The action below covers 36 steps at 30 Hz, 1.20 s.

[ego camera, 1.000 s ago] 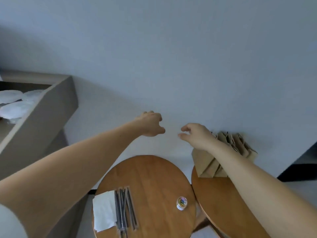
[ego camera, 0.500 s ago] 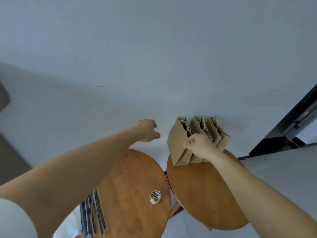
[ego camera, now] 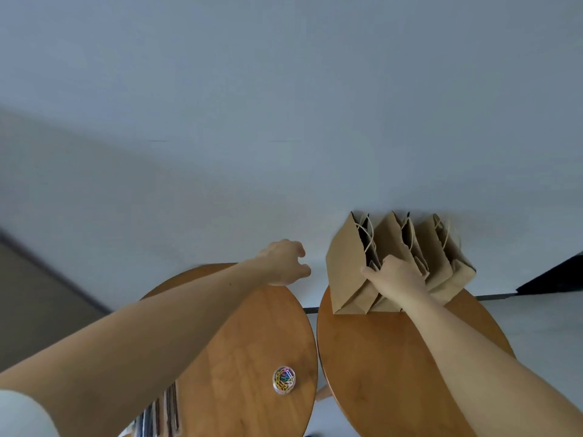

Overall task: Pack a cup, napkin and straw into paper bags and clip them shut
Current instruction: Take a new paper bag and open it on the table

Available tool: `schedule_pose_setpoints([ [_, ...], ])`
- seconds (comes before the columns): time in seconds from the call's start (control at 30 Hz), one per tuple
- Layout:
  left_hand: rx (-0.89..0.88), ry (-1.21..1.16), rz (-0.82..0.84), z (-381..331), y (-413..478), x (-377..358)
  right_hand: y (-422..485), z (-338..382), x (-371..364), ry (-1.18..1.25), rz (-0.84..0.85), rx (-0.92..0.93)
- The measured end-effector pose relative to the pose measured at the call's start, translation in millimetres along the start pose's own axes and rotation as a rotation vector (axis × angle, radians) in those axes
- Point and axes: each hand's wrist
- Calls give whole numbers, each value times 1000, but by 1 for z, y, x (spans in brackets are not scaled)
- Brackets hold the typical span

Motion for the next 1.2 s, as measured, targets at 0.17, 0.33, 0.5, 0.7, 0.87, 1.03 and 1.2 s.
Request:
schedule_pose_setpoints([
  [0.17,113,2,8,5,23,-17,56,-4,-32,-71,48,10],
  [0.33,203,-28,13,13,30,-25,84,-10,-50,-109,36,62],
  [0.5,239,-42,-16,26,28,-23,80,14,-39,-96,-6,198],
  [0.7,250,-53,-69,64,11,-8,29,90,-24,-152,-15,431],
  [0.87,251,-58,-65,120,-23,-4,-37,156,-42,-125,-10,521],
  [1.03,264,-71,-56,190,-65,-4,-98,210,-81,-111,4,547],
  [1.2,250,-95,-18,243,-99,-9,-154,241,-127,-102,71,544],
])
Point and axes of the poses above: each hand's wrist, its own y-axis towards the middle knuckle, its own x-axis out of the back of the hand, z = x × y, and after that the axes turned 8 degrees about -z, right-handed
